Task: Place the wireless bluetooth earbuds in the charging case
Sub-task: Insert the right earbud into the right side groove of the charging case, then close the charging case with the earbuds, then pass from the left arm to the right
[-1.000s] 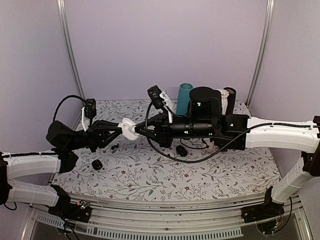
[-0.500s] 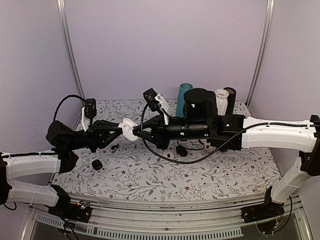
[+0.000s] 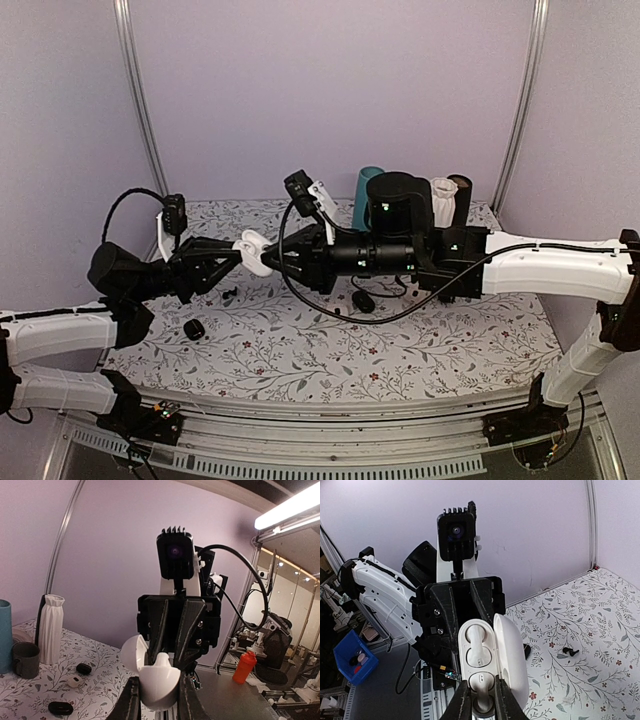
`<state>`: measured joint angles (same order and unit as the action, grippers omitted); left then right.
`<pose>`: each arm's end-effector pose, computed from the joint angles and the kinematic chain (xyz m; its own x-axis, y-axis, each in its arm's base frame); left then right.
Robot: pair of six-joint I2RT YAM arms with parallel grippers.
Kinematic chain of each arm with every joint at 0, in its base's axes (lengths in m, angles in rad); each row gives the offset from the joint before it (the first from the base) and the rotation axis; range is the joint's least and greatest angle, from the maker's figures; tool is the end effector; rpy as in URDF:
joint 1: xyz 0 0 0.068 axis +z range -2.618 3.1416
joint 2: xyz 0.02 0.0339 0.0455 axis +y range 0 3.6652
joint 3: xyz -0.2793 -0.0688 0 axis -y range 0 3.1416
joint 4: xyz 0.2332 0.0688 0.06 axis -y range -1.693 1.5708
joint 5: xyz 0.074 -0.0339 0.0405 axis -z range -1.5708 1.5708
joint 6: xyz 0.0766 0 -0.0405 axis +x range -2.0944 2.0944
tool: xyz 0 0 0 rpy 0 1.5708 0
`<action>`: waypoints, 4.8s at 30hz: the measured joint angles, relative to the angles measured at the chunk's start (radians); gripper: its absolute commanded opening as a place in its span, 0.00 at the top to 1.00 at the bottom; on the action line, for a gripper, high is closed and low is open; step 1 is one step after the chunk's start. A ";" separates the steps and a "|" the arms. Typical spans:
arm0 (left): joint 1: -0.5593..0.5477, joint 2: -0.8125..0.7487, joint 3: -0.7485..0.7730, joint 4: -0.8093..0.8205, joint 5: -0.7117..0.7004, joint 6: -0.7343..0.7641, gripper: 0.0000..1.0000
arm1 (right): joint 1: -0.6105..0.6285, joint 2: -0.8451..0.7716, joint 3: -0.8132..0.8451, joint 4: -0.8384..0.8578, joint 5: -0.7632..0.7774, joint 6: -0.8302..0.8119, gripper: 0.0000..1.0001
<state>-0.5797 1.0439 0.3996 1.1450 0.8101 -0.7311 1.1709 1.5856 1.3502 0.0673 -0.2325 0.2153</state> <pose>0.1480 -0.1633 0.3237 -0.3081 -0.3485 -0.8852 0.9451 -0.0053 -0.3269 0.1439 0.3858 0.3719 -0.2740 -0.1143 -0.9549 -0.9481 0.1986 0.2483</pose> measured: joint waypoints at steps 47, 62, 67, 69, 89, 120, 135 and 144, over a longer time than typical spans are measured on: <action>-0.021 -0.039 -0.006 -0.067 -0.017 0.032 1.00 | -0.101 -0.053 -0.082 0.099 -0.194 0.134 0.10; -0.029 -0.036 -0.006 -0.142 -0.076 0.056 1.00 | -0.099 -0.003 -0.075 0.171 -0.377 0.163 0.14; -0.031 -0.036 -0.005 -0.184 -0.111 0.062 1.00 | -0.098 -0.023 -0.081 0.189 -0.375 0.160 0.16; -0.031 -0.036 -0.005 -0.190 -0.120 0.062 1.00 | -0.094 -0.033 -0.085 0.187 -0.343 0.151 0.16; -0.031 -0.010 0.006 -0.113 -0.142 -0.018 1.00 | -0.070 0.011 -0.120 0.192 -0.125 0.177 0.44; -0.031 0.025 0.003 -0.029 -0.165 -0.082 1.00 | -0.092 0.072 -0.155 0.413 -0.180 0.346 0.73; -0.033 -0.001 0.004 -0.116 -0.201 -0.042 0.50 | -0.104 0.073 -0.159 0.404 -0.163 0.323 0.96; -0.033 -0.136 0.013 -0.397 -0.314 0.104 0.04 | -0.180 0.073 -0.161 0.403 -0.171 0.366 0.97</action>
<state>-0.6125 0.9077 0.4129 0.7475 0.4961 -0.6273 0.9905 1.6585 1.1893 0.4702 -0.4038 0.5816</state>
